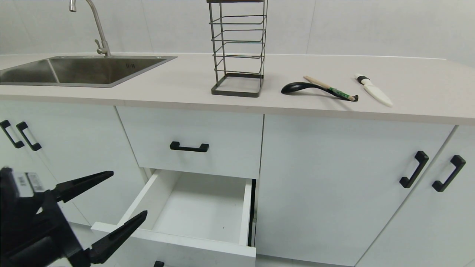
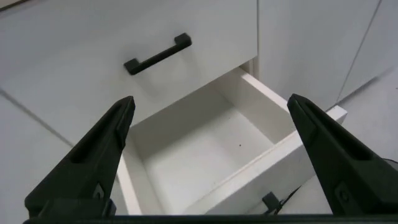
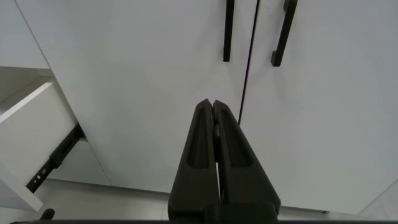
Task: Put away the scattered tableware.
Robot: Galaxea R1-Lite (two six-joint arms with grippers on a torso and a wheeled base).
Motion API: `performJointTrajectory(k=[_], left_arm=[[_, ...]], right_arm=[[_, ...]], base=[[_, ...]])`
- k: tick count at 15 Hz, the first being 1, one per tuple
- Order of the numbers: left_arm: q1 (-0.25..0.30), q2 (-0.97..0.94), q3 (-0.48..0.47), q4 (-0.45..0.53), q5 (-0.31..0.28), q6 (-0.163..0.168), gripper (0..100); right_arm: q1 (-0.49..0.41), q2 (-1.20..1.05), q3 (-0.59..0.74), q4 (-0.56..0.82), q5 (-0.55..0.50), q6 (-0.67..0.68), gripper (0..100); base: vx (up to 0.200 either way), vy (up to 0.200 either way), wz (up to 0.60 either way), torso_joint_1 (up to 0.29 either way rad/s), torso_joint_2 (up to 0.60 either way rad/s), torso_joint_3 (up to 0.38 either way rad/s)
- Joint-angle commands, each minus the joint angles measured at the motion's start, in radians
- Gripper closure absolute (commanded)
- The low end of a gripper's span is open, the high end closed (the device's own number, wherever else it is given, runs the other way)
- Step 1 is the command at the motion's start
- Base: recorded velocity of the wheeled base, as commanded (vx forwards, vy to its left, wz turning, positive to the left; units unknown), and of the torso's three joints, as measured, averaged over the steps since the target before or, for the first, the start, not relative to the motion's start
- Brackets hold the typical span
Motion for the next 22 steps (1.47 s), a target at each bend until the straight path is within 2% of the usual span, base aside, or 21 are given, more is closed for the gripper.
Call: performJointTrajectory(k=[1, 3, 4, 8, 11, 14, 15, 16, 17, 18, 19, 22], left_arm=[[0.063, -0.204, 0.063, 0.061, -0.004, -0.004, 0], [0.069, -0.254, 0.073, 0.1, -0.004, -0.011, 0], [0.076, -0.378, 0.103, 0.193, -0.002, -0.053, 0], [0.149, -0.648, 0.106, 0.397, -0.001, -0.053, 0], [0.238, -0.882, 0.106, 0.581, 0.009, -0.056, 0], [0.313, -0.992, 0.119, 0.67, 0.01, -0.065, 0], [0.313, -1.038, 0.121, 0.727, 0.021, -0.099, 0], [0.31, -1.046, 0.123, 0.759, 0.065, -0.133, 0], [0.31, -1.046, 0.123, 0.788, 0.176, -0.191, 0], [0.31, -1.046, 0.121, 0.822, 0.248, -0.24, 0], [0.31, -1.046, 0.123, 0.81, 0.254, -0.263, 0], [0.309, -1.046, 0.123, 0.811, 0.254, -0.258, 0]], right_arm=[[0.0, 0.002, 0.0, 0.0, 0.0, 0.0, 100], [0.0, 0.002, 0.0, 0.0, 0.0, 0.0, 100], [0.0, 0.002, 0.0, 0.0, 0.0, 0.0, 100], [0.0, 0.002, 0.0, 0.0, 0.0, 0.0, 100], [0.0, 0.002, 0.0, 0.0, 0.0, 0.0, 100], [0.0, 0.002, -0.001, 0.0, 0.0, 0.0, 100], [0.0, 0.002, 0.0, 0.0, 0.0, 0.0, 100], [0.0, 0.002, 0.0, 0.0, 0.0, 0.0, 100], [0.0, 0.002, 0.0, 0.0, 0.0, 0.0, 100], [0.0, 0.002, 0.0, 0.0, 0.0, 0.0, 100], [0.0, 0.002, 0.0, 0.0, 0.0, 0.0, 100], [0.0, 0.002, 0.0, 0.0, 0.0, 0.0, 100]], base=[[0.0, 0.0, 0.0, 0.0, 0.0, 0.0], [0.0, 0.0, 0.0, 0.0, 0.0, 0.0], [0.0, 0.0, 0.0, 0.0, 0.0, 0.0], [0.0, 0.0, 0.0, 0.0, 0.0, 0.0], [0.0, 0.0, 0.0, 0.0, 0.0, 0.0], [0.0, 0.0, 0.0, 0.0, 0.0, 0.0], [0.0, 0.0, 0.0, 0.0, 0.0, 0.0], [0.0, 0.0, 0.0, 0.0, 0.0, 0.0], [0.0, 0.0, 0.0, 0.0, 0.0, 0.0], [0.0, 0.0, 0.0, 0.0, 0.0, 0.0], [0.0, 0.0, 0.0, 0.0, 0.0, 0.0], [0.0, 0.0, 0.0, 0.0, 0.0, 0.0]])
